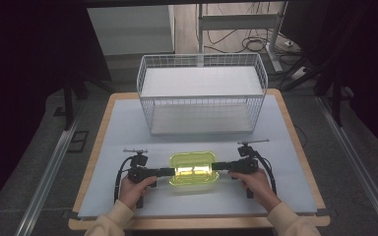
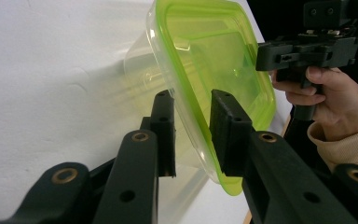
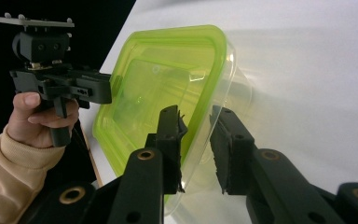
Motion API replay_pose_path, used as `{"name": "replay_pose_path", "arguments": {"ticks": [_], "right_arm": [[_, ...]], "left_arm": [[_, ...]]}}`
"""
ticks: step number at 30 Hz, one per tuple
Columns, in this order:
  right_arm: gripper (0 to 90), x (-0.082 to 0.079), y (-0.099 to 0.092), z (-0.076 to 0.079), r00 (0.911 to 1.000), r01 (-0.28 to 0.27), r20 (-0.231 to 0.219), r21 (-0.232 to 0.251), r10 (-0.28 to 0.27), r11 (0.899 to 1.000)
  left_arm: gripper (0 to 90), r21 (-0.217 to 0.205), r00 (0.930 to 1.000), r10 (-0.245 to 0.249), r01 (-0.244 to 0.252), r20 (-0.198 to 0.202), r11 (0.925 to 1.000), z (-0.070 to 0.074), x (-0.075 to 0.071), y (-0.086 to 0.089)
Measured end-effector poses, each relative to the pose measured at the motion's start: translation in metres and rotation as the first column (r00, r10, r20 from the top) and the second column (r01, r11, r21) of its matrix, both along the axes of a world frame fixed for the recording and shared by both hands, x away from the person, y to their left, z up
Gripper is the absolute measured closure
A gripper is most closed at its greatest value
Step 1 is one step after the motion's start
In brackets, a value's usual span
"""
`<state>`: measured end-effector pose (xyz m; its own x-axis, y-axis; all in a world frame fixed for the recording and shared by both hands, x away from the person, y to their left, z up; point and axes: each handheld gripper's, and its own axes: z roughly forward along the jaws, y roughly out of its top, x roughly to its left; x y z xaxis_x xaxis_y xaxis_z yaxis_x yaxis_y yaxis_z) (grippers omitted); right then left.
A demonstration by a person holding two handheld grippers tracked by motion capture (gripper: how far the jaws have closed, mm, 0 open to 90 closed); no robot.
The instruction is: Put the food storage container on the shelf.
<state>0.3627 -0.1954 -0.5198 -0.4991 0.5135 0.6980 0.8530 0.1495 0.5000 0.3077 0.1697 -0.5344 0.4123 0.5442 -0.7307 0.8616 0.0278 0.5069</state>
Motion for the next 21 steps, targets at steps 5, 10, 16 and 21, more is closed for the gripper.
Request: {"name": "replay_pose_path", "arguments": {"ticks": [5,10,16,21], "right_arm": [[77.6,0.000,-0.001,0.003,1.0000,0.008,-0.001,0.013,-0.008,1.000],[81.2,-0.001,-0.004,0.007,0.9999,0.008,-0.009,0.026,-0.008,1.000],[81.9,-0.003,-0.003,0.011,1.0000,0.004,0.002,0.020,-0.004,1.000],[82.0,-0.005,-0.003,0.015,1.0000,0.002,0.007,0.029,-0.002,1.000]], "left_arm": [[75.8,-0.013,1.0000,-0.005,0.005,0.006,0.9999,0.001,-0.001,0.001],[79.7,-0.027,0.9998,0.000,0.001,0.019,0.9996,0.006,-0.004,0.002],[81.6,-0.024,0.9994,0.003,-0.002,0.034,0.9997,0.009,-0.006,0.003],[81.7,-0.033,0.9990,0.002,0.000,0.046,0.9994,0.013,-0.008,0.004]]}}
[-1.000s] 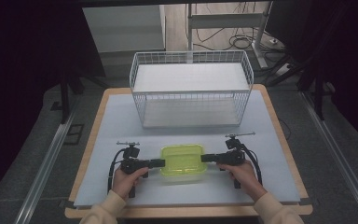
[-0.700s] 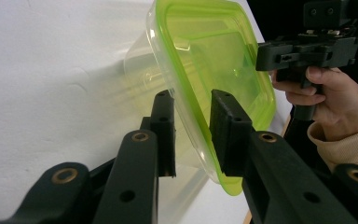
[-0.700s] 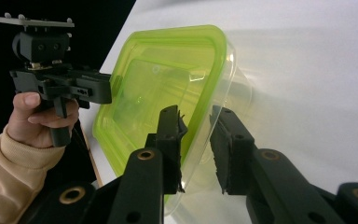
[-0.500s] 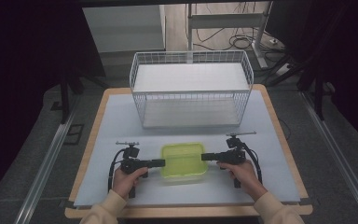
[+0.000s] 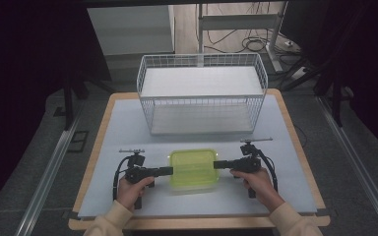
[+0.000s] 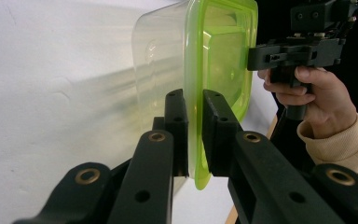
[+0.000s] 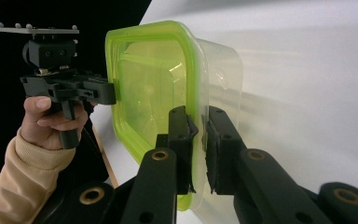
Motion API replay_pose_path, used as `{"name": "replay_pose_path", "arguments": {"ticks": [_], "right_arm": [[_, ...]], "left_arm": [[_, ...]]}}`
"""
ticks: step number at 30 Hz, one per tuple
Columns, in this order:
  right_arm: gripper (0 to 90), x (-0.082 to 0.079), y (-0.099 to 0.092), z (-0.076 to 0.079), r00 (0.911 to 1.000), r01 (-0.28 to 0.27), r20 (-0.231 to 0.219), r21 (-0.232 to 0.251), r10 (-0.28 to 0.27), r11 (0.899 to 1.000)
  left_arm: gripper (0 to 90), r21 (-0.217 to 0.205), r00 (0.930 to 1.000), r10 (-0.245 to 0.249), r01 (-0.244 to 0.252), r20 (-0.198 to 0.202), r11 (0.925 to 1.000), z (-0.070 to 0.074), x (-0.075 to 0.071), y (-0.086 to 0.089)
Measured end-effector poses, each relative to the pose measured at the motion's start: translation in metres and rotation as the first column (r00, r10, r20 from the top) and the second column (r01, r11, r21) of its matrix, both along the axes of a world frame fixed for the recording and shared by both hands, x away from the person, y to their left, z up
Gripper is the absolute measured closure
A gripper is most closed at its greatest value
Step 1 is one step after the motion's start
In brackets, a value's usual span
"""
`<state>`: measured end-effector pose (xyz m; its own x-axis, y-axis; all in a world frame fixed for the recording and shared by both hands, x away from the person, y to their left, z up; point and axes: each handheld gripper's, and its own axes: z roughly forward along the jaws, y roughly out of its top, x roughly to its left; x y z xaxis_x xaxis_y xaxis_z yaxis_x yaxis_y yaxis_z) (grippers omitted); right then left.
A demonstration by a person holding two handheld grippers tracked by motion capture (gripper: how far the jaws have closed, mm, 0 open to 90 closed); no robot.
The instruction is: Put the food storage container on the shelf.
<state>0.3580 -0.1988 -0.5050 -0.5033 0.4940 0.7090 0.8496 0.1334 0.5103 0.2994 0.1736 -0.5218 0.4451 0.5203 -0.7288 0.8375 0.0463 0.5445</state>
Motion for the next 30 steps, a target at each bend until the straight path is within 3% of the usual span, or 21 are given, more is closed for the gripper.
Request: {"name": "replay_pose_path", "arguments": {"ticks": [30], "right_arm": [[82.1,-0.008,-0.001,0.018,0.9989,0.004,0.047,0.018,-0.004,1.000]], "left_arm": [[81.9,-0.017,0.9996,-0.015,0.016,0.023,0.9997,0.013,-0.001,0.001]]}}
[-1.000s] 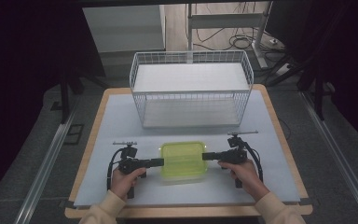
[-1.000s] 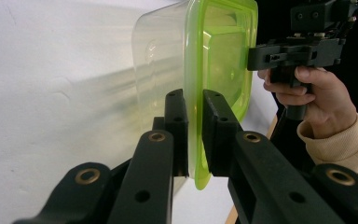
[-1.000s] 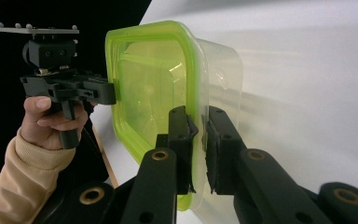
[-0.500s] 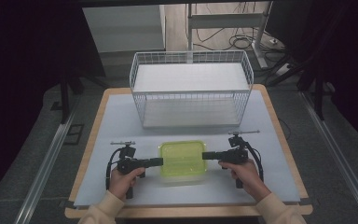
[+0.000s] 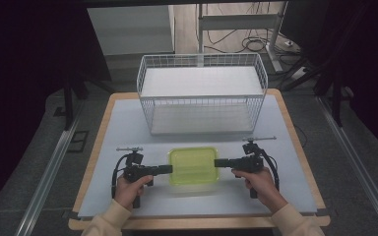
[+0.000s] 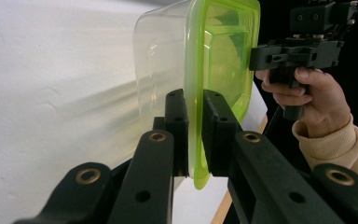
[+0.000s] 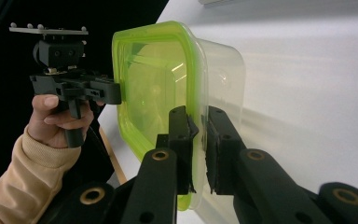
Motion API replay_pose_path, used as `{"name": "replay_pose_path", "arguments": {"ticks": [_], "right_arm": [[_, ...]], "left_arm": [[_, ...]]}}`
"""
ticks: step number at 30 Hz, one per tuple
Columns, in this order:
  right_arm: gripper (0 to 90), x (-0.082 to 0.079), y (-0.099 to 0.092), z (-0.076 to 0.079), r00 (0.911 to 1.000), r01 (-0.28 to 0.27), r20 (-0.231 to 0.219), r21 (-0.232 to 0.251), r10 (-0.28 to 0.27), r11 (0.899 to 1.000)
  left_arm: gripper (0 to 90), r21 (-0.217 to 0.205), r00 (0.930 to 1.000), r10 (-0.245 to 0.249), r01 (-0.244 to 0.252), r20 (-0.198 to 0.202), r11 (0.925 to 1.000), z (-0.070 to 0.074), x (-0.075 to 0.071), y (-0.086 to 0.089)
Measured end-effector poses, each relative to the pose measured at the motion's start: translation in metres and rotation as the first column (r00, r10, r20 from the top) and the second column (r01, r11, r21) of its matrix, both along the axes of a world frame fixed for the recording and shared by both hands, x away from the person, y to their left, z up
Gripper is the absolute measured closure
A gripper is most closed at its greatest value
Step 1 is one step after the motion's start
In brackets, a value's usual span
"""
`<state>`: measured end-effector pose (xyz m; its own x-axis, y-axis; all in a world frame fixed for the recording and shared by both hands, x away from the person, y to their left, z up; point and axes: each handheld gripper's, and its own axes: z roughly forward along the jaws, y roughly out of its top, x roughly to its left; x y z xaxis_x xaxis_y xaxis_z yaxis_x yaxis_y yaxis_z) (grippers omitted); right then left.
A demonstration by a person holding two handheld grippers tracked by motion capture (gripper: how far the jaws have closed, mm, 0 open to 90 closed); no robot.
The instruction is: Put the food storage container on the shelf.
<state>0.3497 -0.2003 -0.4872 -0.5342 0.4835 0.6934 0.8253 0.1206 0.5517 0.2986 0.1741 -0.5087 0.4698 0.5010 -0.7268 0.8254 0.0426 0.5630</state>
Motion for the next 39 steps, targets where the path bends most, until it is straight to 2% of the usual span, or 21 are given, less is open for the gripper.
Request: {"name": "replay_pose_path", "arguments": {"ticks": [13,30,39], "right_arm": [[82.1,-0.002,-0.011,0.017,0.9991,0.029,0.032,0.006,-0.029,1.000],[82.2,0.000,-0.009,0.049,0.9964,0.036,0.076,0.011,-0.037,0.999],[82.2,0.001,-0.006,0.067,0.9928,0.033,0.115,0.000,-0.033,0.999]], "left_arm": [[81.9,0.002,0.9996,-0.017,0.017,0.022,0.9999,0.018,0.007,-0.009],[81.9,-0.010,0.9985,-0.009,0.009,0.053,0.9999,0.045,0.013,-0.007],[81.8,-0.013,0.9975,-0.010,0.011,0.070,0.9999,0.057,0.015,-0.005]]}}
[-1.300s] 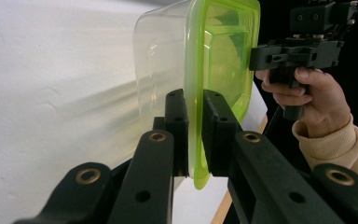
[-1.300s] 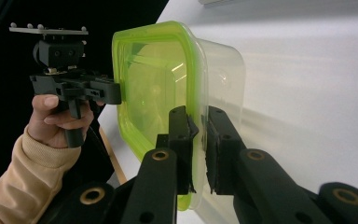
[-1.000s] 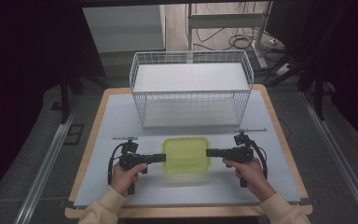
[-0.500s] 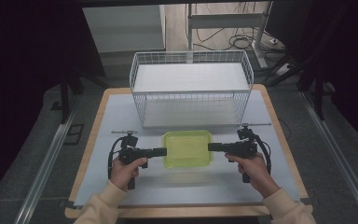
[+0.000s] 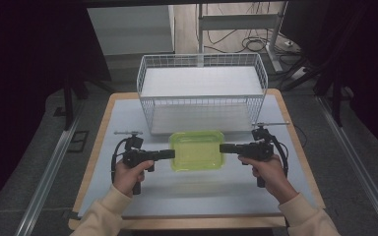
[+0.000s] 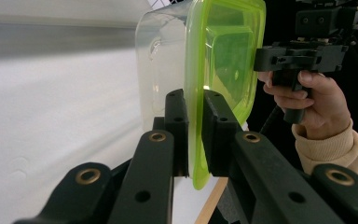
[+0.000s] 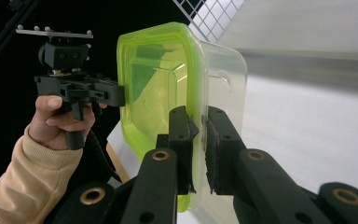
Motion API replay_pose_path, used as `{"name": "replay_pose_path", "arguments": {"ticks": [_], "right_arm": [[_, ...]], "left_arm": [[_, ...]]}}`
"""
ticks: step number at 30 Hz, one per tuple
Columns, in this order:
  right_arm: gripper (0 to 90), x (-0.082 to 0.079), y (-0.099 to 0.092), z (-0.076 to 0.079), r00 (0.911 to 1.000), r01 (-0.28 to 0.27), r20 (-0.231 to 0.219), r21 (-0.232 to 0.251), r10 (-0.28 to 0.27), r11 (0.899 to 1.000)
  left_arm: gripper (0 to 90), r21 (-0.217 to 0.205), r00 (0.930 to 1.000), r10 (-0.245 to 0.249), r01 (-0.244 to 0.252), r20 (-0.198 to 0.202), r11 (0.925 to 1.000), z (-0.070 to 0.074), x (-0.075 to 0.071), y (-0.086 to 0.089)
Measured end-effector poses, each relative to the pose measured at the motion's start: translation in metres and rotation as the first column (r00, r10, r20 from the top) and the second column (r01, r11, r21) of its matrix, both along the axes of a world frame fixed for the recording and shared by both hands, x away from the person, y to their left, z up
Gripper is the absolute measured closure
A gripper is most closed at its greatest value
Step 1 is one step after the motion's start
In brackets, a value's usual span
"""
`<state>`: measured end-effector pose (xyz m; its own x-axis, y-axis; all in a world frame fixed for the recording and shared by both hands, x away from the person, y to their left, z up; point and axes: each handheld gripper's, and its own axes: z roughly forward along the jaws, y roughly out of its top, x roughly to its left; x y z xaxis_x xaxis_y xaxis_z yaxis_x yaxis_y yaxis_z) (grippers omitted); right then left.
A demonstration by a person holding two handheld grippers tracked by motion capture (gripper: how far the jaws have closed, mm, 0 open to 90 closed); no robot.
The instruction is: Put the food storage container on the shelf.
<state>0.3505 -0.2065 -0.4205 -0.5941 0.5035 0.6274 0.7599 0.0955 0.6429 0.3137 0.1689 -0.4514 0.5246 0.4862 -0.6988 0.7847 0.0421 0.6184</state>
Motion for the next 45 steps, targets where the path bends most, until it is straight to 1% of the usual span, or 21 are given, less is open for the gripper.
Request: {"name": "replay_pose_path", "arguments": {"ticks": [5,8,12,16,18,23,28,32,39,45], "right_arm": [[82.2,0.001,0.001,0.008,0.9999,0.000,0.013,0.001,0.000,1.000],[82.3,0.003,0.002,0.013,0.9998,0.002,0.019,0.003,-0.002,1.000],[82.3,0.006,0.003,0.020,0.9995,0.001,0.031,-0.001,-0.001,1.000],[82.3,0.010,0.003,0.025,0.9997,0.002,0.025,0.005,-0.003,1.000],[82.4,0.013,0.003,0.028,0.9996,0.006,0.026,0.000,-0.006,1.000],[82.4,0.016,0.004,0.036,0.9992,0.008,0.039,-0.006,-0.008,1.000],[82.4,0.022,0.003,0.039,0.9994,0.016,0.029,0.003,-0.016,1.000],[82.4,0.027,0.002,0.044,0.9994,0.027,0.024,0.015,-0.027,1.000],[82.4,0.034,0.000,0.053,0.9993,0.033,0.020,0.012,-0.033,0.999],[82.4,0.039,0.000,0.061,0.9991,0.037,0.023,0.011,-0.037,0.999]], "left_arm": [[81.8,-0.005,1.0000,0.000,0.000,0.009,1.0000,0.007,0.002,0.001],[81.8,-0.011,1.0000,0.002,-0.002,0.006,0.9999,0.010,0.005,0.002],[81.8,-0.005,1.0000,0.003,-0.003,0.010,1.0000,0.017,0.009,0.002],[81.8,-0.003,0.9999,0.006,-0.006,0.014,1.0000,0.022,0.012,0.002],[81.7,-0.001,0.9999,0.008,-0.008,0.015,1.0000,0.025,0.014,0.002],[81.7,0.003,0.9997,0.006,-0.006,0.024,1.0000,0.033,0.019,0.002],[81.7,0.013,0.9997,0.008,-0.008,0.024,0.9999,0.041,0.027,0.001],[81.7,0.012,0.9997,0.008,-0.009,0.024,0.9999,0.047,0.034,0.000],[81.6,0.018,0.9995,0.009,-0.009,0.030,0.9998,0.056,0.044,-0.002],[81.6,0.021,0.9993,0.010,-0.010,0.037,0.9997,0.064,0.049,-0.002]]}}
